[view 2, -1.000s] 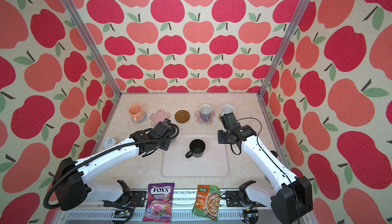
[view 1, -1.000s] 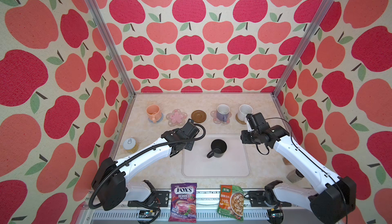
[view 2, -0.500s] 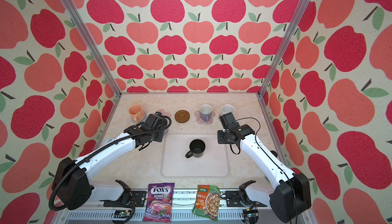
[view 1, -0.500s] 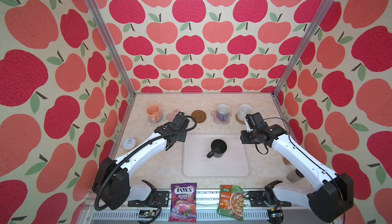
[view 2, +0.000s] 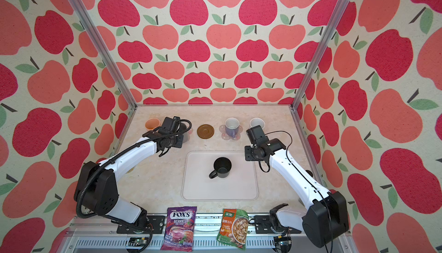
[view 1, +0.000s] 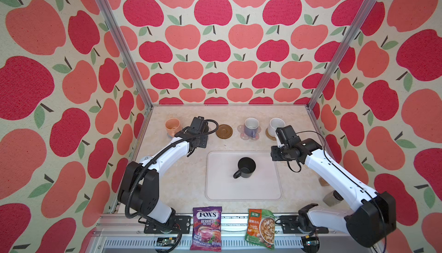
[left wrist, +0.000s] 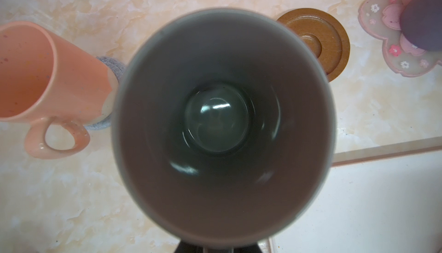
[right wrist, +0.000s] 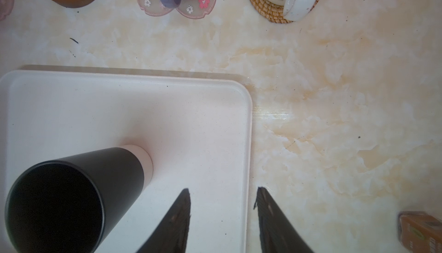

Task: Place cups on coasters
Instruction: Pick up the cup from the tray, then place the cup on the coaster.

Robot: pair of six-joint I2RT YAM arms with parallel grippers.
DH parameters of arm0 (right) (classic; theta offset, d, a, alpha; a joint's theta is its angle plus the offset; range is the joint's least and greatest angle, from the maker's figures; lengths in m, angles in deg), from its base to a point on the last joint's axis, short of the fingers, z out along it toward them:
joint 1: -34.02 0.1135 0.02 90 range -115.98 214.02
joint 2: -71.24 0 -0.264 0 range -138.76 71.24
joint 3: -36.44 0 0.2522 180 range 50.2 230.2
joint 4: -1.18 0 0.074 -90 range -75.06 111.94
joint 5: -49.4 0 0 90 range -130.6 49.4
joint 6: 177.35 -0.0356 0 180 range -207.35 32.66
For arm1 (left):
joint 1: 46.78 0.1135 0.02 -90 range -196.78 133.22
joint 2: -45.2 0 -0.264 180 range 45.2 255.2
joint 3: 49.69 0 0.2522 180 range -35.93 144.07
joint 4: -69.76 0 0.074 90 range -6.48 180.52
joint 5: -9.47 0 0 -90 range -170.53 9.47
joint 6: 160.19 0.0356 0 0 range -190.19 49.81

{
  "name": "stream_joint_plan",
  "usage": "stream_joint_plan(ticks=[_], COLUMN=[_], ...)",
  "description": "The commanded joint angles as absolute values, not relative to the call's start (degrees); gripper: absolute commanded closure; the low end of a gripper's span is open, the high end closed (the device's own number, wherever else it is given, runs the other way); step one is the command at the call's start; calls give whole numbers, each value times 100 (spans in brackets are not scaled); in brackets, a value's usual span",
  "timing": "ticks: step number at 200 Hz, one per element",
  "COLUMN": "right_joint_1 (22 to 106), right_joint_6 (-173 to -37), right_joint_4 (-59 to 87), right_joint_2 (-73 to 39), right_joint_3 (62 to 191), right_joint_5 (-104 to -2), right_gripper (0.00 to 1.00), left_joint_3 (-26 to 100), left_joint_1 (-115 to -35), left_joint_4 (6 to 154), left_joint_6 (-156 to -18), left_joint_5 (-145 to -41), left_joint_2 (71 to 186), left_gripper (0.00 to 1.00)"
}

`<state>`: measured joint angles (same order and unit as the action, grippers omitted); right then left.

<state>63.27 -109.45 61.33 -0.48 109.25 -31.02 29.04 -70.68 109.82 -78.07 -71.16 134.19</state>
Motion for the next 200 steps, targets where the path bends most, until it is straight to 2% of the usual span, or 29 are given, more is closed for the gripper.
stream_joint_plan(ticks=[1,200], right_joint_1=[6354,6348], right_joint_6=[-10829,-10651], right_joint_4=[6309,6542], right_joint_2=[-152,-760], right_joint_3=[11124,11681], right_joint_5=[-3018,-2971], right_gripper=[52,52], left_joint_3=[3362,4107], left_joint_1=[-6958,-6383], left_joint_4=[10493,10049], left_joint_6=[-7652,-7415], left_joint_5=[-7246,-7397], left_joint_2=[13561,14743], left_gripper=[100,100])
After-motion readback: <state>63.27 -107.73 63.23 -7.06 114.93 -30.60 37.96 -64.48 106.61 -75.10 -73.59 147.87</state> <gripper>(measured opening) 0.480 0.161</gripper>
